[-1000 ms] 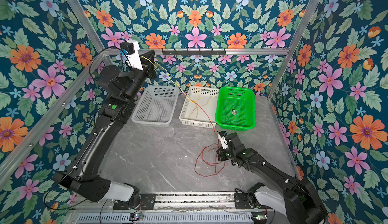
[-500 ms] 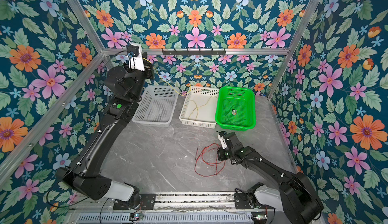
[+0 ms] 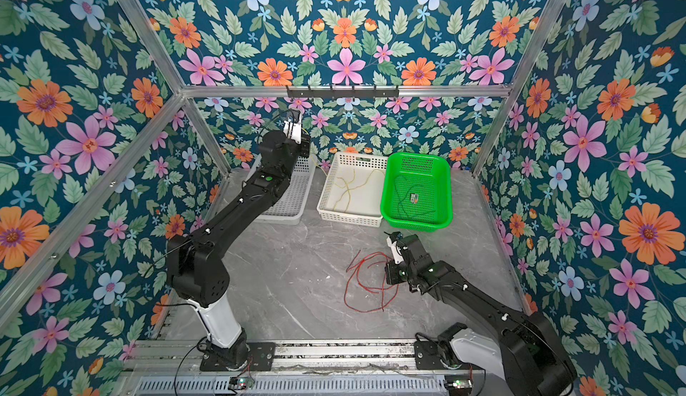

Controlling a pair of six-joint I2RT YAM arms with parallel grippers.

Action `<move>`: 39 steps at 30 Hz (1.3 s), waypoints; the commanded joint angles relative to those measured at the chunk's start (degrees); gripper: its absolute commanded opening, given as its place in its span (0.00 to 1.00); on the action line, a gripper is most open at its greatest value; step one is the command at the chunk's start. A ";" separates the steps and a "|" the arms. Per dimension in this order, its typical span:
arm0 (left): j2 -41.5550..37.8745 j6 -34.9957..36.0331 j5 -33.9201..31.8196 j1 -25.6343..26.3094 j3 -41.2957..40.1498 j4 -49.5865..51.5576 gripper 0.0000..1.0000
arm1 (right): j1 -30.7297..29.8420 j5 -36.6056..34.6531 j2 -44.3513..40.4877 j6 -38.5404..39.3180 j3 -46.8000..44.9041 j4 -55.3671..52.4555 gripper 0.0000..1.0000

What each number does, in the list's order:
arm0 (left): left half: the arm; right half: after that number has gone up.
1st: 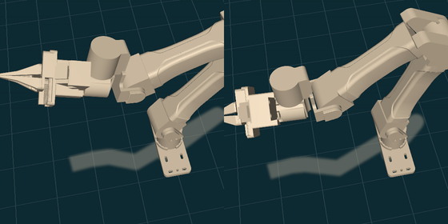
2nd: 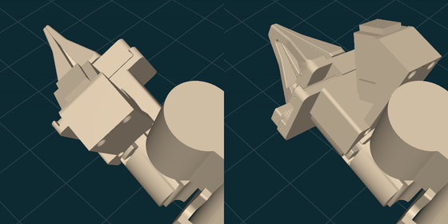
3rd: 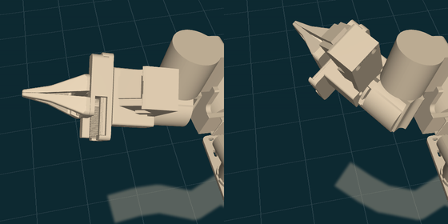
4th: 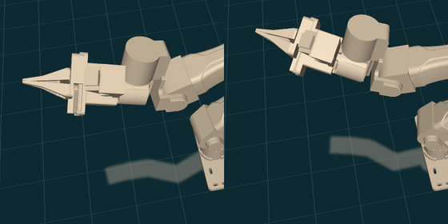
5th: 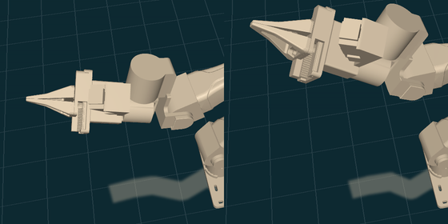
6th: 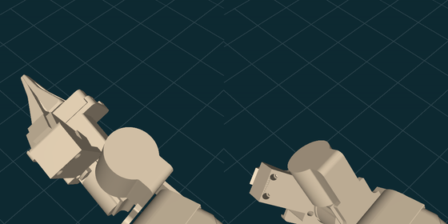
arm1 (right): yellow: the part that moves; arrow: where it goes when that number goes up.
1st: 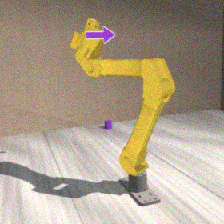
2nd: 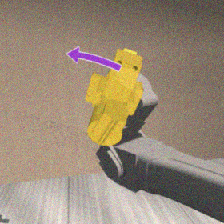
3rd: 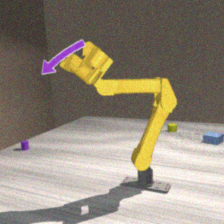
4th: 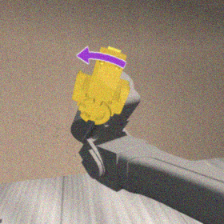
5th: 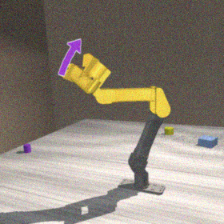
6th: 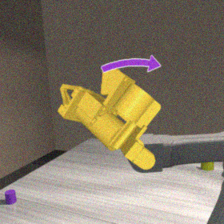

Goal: Untangle and sort cables by color
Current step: Place the cable into the container.

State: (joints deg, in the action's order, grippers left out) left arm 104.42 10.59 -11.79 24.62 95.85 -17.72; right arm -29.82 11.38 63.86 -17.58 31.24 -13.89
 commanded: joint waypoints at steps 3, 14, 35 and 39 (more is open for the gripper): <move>4.27 -4.47 -4.07 0.25 0.67 -8.89 0.00 | -0.04 -0.46 1.00 -0.13 0.48 0.13 0.00; 13.01 -8.48 -18.88 7.45 -5.08 -28.47 0.00 | 0.30 0.21 1.49 0.24 0.32 1.22 0.00; 29.77 8.28 -29.74 13.64 3.79 -33.08 0.50 | 1.49 2.60 -0.81 0.27 -1.40 2.68 0.00; 25.54 5.93 -29.49 14.30 -2.55 -34.27 0.82 | 1.52 2.78 -0.86 0.27 -1.34 2.62 0.00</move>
State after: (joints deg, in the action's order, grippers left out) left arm 132.29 16.82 -41.01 38.68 95.53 -48.03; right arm -28.27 13.63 62.94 -17.56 29.71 -12.10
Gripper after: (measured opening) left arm 0.732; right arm 0.052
